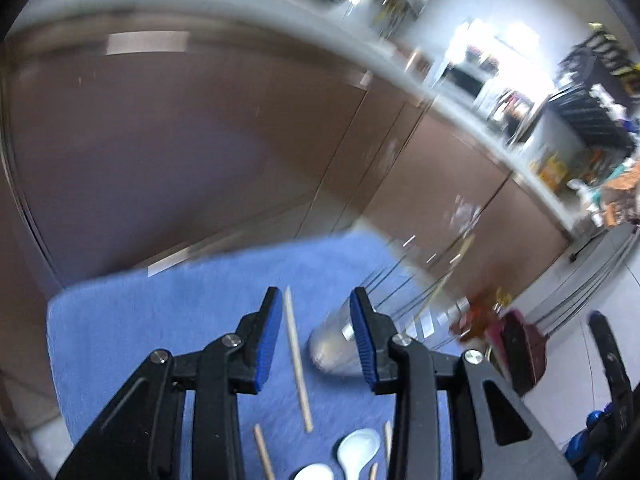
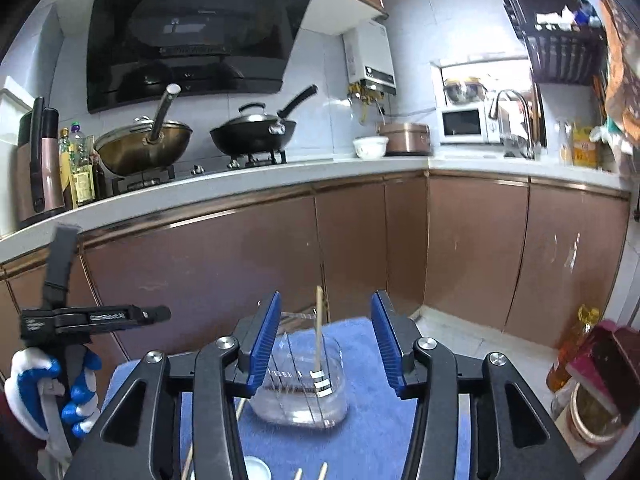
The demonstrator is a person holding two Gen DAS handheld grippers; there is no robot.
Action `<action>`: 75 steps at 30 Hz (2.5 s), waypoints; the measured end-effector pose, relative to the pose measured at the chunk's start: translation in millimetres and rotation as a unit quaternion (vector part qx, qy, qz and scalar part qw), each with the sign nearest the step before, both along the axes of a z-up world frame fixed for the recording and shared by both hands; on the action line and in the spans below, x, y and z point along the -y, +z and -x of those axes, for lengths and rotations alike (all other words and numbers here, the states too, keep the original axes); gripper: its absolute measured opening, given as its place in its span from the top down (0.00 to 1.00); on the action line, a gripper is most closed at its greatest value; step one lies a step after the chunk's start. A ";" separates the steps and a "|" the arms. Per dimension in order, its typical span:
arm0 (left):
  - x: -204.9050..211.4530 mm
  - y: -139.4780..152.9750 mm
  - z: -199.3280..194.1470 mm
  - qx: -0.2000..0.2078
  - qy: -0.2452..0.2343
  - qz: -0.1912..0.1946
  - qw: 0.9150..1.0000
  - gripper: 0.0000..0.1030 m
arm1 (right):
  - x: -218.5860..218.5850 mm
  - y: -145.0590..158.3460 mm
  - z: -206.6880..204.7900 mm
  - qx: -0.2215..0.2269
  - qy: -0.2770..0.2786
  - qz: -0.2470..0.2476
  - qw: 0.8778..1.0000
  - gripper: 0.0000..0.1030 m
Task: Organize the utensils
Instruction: 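Open the right tool to drop its chopstick into the holder while the left tool holds its chopstick, then lower the chopstick in the left tool down into the utensil holder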
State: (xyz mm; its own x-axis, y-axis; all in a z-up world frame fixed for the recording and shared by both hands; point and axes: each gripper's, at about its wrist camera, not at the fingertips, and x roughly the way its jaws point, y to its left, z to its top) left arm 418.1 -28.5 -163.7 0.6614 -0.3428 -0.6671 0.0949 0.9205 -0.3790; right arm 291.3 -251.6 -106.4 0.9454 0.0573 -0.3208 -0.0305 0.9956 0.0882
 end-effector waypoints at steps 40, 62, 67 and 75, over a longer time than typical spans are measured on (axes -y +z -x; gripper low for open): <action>19.5 -130.2 -131.2 -0.223 0.006 0.046 0.974 0.95 | 85.8 -127.4 3.8 -0.135 -0.066 -0.085 0.985 0.51; 60.7 -142.3 -152.0 -0.253 0.007 -0.059 0.966 0.95 | 100.4 -167.1 -7.4 -0.182 -0.078 -0.105 0.975 0.50; 45.9 -143.5 -147.3 -0.259 0.010 -0.088 0.962 0.95 | 105.5 -165.6 -4.2 -0.180 -0.082 -0.104 0.975 0.49; 40.0 -141.4 -142.9 -0.242 0.025 -0.054 0.969 0.95 | 106.5 -167.6 -2.3 -0.182 -0.086 -0.109 0.974 0.48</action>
